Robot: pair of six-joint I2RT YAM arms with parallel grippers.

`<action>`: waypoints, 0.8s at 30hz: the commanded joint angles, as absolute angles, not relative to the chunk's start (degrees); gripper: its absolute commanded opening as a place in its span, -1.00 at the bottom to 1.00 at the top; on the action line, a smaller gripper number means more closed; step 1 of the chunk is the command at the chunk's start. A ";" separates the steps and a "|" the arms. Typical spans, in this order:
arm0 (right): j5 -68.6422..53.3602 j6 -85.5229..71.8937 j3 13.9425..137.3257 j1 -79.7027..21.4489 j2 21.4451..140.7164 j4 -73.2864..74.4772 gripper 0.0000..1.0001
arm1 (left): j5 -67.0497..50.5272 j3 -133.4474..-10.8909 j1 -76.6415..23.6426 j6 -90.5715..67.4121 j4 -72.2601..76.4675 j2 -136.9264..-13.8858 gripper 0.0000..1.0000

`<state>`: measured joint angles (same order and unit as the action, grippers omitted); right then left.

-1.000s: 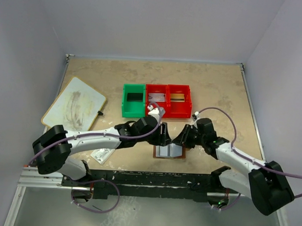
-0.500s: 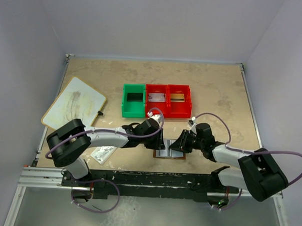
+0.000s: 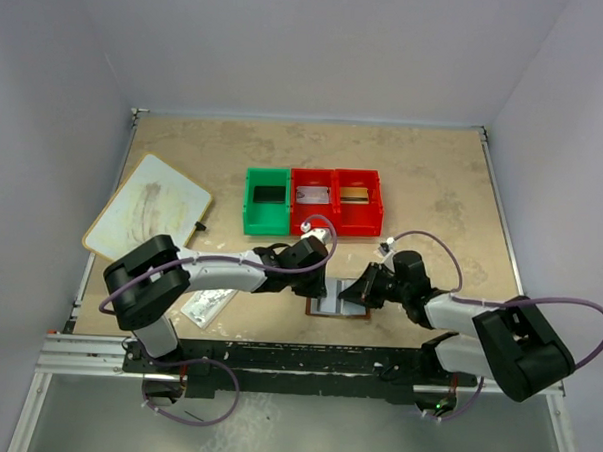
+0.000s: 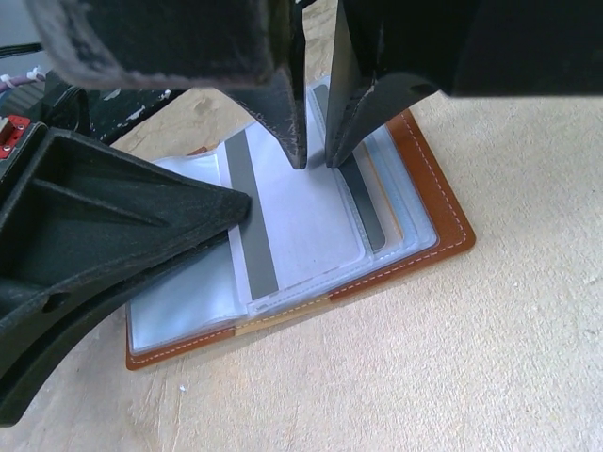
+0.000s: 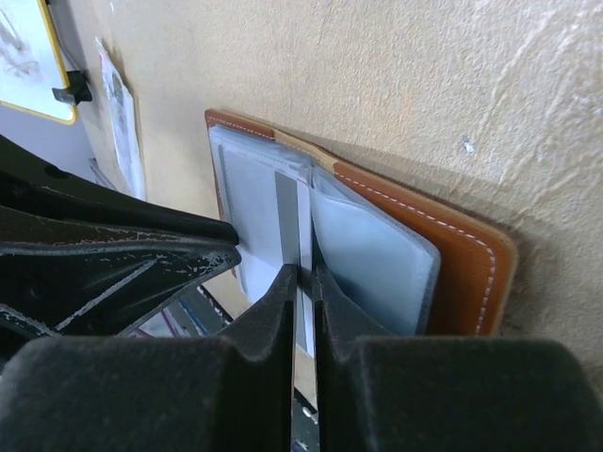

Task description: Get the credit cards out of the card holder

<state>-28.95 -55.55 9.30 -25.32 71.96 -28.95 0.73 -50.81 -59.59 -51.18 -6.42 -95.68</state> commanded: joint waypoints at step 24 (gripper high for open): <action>-29.62 -53.40 10.19 -21.45 62.93 -20.12 -1.00 | 12.03 -53.21 -61.08 -50.28 -18.83 -100.85 -1.00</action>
<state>-28.12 -55.79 8.99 -23.99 64.03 -22.46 7.18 -54.17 -61.21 -51.46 -11.31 -97.27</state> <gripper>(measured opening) 0.011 0.003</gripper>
